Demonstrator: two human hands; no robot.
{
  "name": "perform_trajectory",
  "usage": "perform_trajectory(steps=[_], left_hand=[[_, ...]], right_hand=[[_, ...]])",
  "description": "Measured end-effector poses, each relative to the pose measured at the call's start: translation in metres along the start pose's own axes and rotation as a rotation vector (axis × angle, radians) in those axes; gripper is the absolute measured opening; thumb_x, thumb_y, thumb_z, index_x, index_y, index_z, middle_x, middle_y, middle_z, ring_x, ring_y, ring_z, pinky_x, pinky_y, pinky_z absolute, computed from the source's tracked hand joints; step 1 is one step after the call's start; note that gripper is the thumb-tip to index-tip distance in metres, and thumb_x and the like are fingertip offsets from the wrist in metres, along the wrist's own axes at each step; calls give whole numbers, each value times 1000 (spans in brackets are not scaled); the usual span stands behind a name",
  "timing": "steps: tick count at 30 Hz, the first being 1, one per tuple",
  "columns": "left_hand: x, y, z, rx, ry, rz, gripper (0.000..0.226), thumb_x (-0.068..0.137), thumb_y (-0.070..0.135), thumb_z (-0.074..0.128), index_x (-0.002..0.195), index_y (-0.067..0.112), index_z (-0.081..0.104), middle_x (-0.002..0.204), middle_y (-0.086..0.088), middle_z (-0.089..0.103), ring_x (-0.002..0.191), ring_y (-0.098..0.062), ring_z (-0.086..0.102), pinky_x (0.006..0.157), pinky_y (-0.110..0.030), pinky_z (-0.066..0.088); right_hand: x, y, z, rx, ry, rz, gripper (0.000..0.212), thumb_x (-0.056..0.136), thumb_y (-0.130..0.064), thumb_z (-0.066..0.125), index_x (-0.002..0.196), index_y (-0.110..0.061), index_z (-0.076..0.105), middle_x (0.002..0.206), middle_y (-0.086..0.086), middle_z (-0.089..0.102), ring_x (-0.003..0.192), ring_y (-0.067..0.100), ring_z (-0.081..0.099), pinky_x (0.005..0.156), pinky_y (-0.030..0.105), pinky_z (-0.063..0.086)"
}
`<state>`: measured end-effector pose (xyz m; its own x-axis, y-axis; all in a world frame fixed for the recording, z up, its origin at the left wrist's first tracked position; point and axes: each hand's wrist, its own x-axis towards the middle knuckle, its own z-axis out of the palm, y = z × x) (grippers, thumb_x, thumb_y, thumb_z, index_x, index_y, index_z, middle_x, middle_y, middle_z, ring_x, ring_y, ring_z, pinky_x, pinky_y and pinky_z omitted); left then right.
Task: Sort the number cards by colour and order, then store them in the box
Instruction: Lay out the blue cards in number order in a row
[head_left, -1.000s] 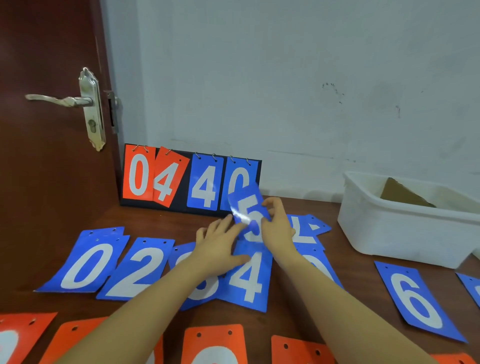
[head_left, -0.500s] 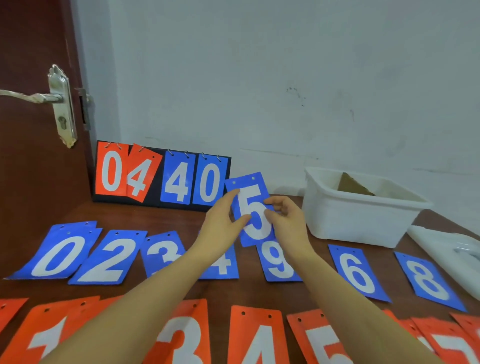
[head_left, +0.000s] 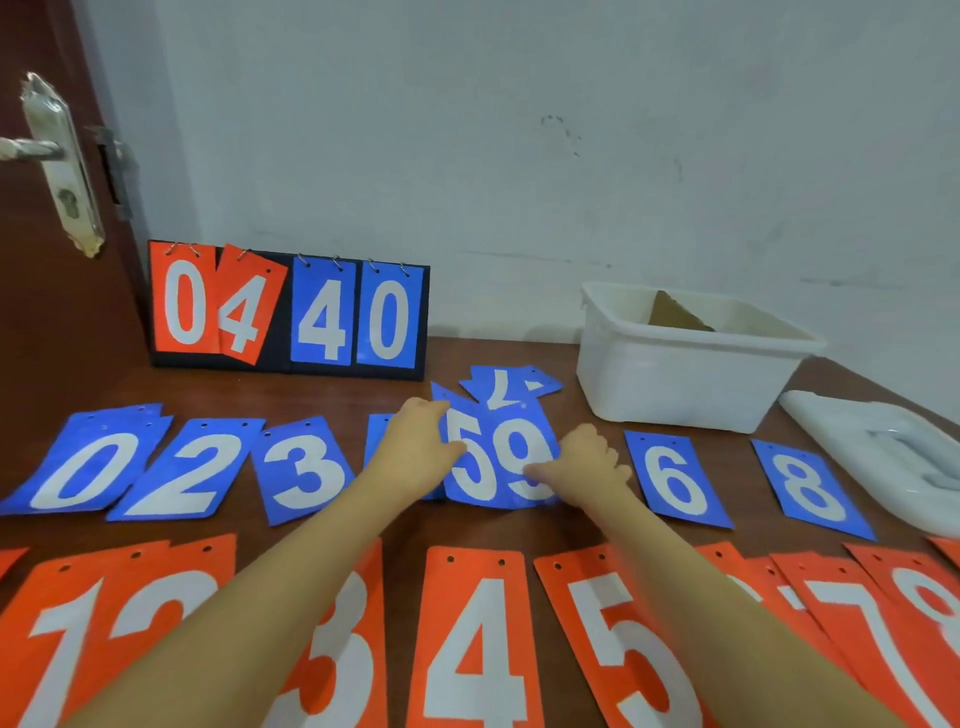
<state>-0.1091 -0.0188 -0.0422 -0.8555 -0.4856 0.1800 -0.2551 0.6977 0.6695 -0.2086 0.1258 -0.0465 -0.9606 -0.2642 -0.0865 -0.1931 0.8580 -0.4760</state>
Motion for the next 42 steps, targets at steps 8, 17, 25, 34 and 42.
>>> perform_trajectory(steps=[8, 17, 25, 34, 42], left_hand=[[10, 11, 26, 229, -80, -1, 50, 88, 25, 59, 132, 9, 44, 139, -12, 37, 124, -29, 41, 99, -35, 36], [-11, 61, 54, 56, 29, 262, 57, 91, 48, 43, 143, 33, 24, 148, -1, 30, 136, -22, 24, 109, -44, 15], [-25, 162, 131, -376, -98, 349, 47, 87, 29, 60, 130, 19, 46, 122, -1, 55, 92, -9, 58, 77, -16, 45], [12, 229, 218, -535, -159, 229, 44, 76, 8, 70, 119, 12, 59, 97, -4, 63, 69, -8, 58, 64, -10, 45], [36, 249, 255, -597, -110, 124, 31, 77, 4, 67, 106, 14, 67, 66, 9, 53, 56, -3, 50, 50, -3, 40]], right_hand=[[-19, 33, -37, 663, 316, -411, 30, 90, -4, 52, 106, -24, 35, 72, -1, 58, 64, 16, 64, 45, 23, 45], [-37, 72, -61, 795, 260, -394, 23, 91, -8, 54, 109, -22, 49, 95, 2, 59, 87, 25, 65, 65, 39, 53], [-36, 164, -113, 719, 363, -322, 24, 89, -7, 55, 108, -21, 54, 113, 9, 59, 95, 25, 59, 78, 39, 53], [4, 257, -154, 611, 383, -290, 20, 88, -3, 54, 98, -19, 61, 87, 23, 62, 81, 45, 58, 63, 44, 50], [41, 302, -166, 482, 376, -214, 17, 93, -26, 52, 105, -35, 59, 87, -3, 65, 86, 17, 63, 77, 30, 52]])
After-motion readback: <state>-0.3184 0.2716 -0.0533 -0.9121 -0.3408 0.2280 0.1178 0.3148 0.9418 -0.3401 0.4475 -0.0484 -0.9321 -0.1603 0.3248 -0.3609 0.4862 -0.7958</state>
